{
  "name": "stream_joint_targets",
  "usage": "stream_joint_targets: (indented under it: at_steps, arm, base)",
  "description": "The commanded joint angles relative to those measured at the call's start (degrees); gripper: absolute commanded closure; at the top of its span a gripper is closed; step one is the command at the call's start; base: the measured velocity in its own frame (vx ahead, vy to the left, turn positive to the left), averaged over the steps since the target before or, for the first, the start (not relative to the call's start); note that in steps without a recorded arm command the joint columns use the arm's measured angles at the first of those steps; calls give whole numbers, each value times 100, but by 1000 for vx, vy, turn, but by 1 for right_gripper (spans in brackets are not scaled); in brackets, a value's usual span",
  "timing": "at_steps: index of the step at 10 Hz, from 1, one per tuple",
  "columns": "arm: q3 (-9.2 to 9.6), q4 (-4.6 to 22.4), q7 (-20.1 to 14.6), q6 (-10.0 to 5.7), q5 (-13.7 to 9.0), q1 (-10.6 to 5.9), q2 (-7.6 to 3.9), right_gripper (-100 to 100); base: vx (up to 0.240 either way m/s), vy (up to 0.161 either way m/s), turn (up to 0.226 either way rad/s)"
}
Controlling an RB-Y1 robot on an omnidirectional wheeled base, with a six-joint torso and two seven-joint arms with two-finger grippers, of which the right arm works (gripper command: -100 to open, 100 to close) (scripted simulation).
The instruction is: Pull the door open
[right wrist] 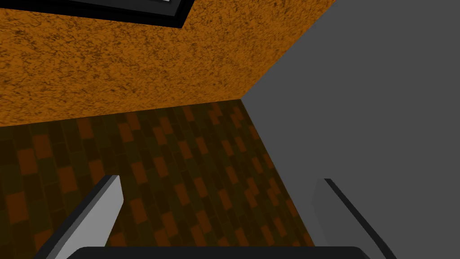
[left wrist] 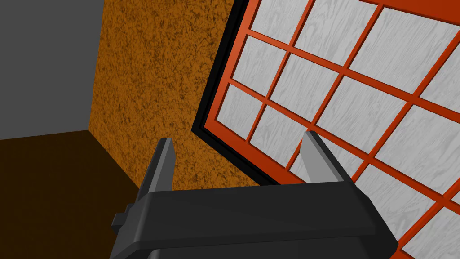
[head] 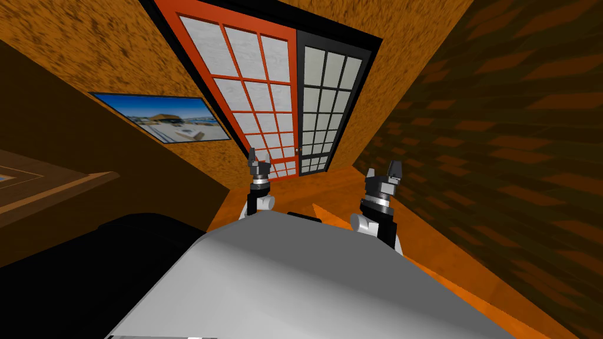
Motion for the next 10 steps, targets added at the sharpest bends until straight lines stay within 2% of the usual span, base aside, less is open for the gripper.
stream_joint_targets:
  at_steps: [1, 5, 10]
  arm:
    - [-32, 164, 119, -54, 49, -45, -44, -100]
    - [-104, 536, 388, -176, 159, -147, -127, -100]
    - [-208, 1072, 776, -352, 318, -294, -226, -100]
  base:
    - [-22, -14, 86]
    - [149, 44, 47]
    - [88, 21, 53]
